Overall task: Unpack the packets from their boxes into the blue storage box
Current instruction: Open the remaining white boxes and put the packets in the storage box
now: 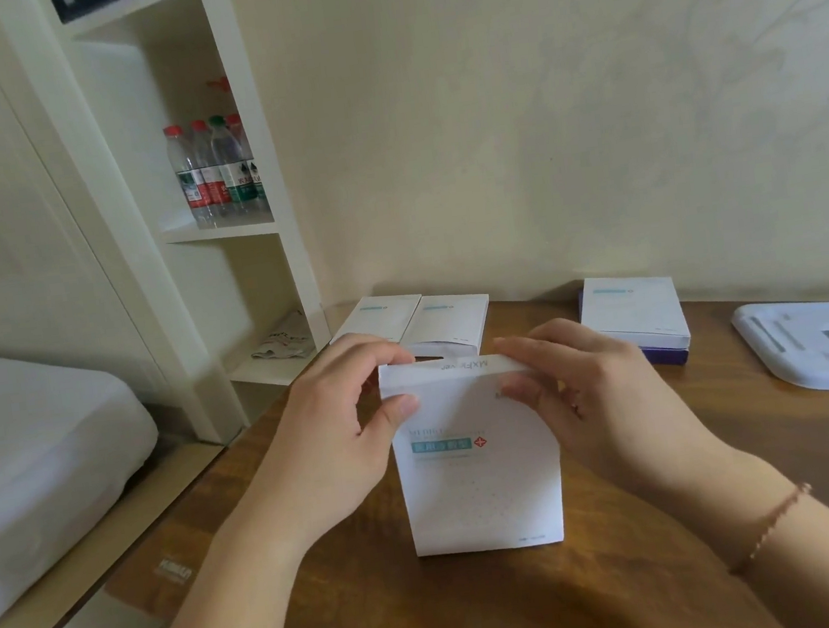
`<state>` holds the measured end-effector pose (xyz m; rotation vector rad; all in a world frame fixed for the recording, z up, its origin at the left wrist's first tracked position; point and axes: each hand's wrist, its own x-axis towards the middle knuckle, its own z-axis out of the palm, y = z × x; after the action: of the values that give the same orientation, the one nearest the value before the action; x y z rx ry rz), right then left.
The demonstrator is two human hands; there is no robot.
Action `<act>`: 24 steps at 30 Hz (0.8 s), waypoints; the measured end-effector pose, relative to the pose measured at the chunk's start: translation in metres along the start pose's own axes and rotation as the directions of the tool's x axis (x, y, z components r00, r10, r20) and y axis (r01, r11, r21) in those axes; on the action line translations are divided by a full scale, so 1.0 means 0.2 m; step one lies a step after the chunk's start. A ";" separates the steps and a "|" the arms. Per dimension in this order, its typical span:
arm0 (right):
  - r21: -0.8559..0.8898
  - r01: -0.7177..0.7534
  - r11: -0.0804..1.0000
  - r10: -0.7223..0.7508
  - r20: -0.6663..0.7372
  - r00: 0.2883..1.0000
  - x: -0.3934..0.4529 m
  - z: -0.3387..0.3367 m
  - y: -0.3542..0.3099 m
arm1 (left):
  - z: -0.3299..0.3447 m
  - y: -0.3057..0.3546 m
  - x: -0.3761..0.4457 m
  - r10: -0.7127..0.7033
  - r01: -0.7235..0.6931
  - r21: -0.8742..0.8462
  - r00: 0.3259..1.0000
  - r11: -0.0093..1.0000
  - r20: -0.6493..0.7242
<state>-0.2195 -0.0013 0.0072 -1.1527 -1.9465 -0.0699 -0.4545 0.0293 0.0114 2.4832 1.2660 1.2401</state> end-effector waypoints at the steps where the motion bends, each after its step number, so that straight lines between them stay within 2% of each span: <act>1: 0.003 -0.010 1.000 0.010 -0.002 1.000 0.00 0.00 0.00 | 0.00 0.01 0.00 -0.012 0.012 0.010 1.000 1.000 -0.001; 4: -0.004 -0.013 1.000 0.013 0.003 1.000 0.01 -0.01 -0.01 | -0.01 0.02 0.00 -0.022 0.021 0.080 1.000 0.997 0.009; 10: -0.141 0.010 0.990 -0.001 0.066 0.998 0.00 -0.01 -0.01 | -0.01 0.07 0.00 0.077 -0.079 0.328 0.997 0.941 0.018; 13: -0.133 0.010 0.991 -0.002 0.056 0.998 -0.01 0.02 0.01 | 0.00 0.04 -0.01 0.040 -0.044 0.259 0.999 0.965 0.021; 16: -0.008 -0.092 0.996 0.092 0.005 0.996 -0.02 0.06 0.04 | 0.05 0.00 -0.03 -0.044 0.041 0.170 0.999 0.985 0.013; 18: 0.110 -0.182 0.977 0.185 -0.017 0.983 -0.04 0.09 0.03 | 0.10 -0.02 -0.06 -0.108 0.108 -0.002 0.993 0.994 -0.039; 20: 0.312 -0.328 0.892 0.336 0.031 0.941 -0.12 0.11 0.06 | 0.18 -0.05 -0.11 -0.282 0.278 -0.231 0.959 0.933 0.014; 21: 0.365 -0.427 0.827 0.417 0.112 0.902 -0.18 0.12 0.08 | 0.22 -0.06 -0.15 -0.379 0.394 -0.244 0.919 0.886 0.108; 22: 0.338 -0.529 0.778 0.477 0.229 0.848 -0.24 0.12 0.11 | 0.27 -0.07 -0.19 -0.440 0.477 -0.169 0.872 0.863 0.213; 23: 0.255 -0.610 0.750 0.514 0.356 0.780 -0.30 0.13 0.12 | 0.33 -0.08 -0.24 -0.476 0.516 -0.059 0.825 0.855 0.305; 24: 0.185 -0.654 0.733 0.540 0.425 0.726 -0.35 0.14 0.14 | 0.38 -0.10 -0.28 -0.492 0.520 0.019 0.795 0.854 0.354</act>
<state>-0.2012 -0.0224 -0.0689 -1.5923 -1.6673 0.8352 -0.4322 0.0215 -0.0829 1.9764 1.5890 0.6668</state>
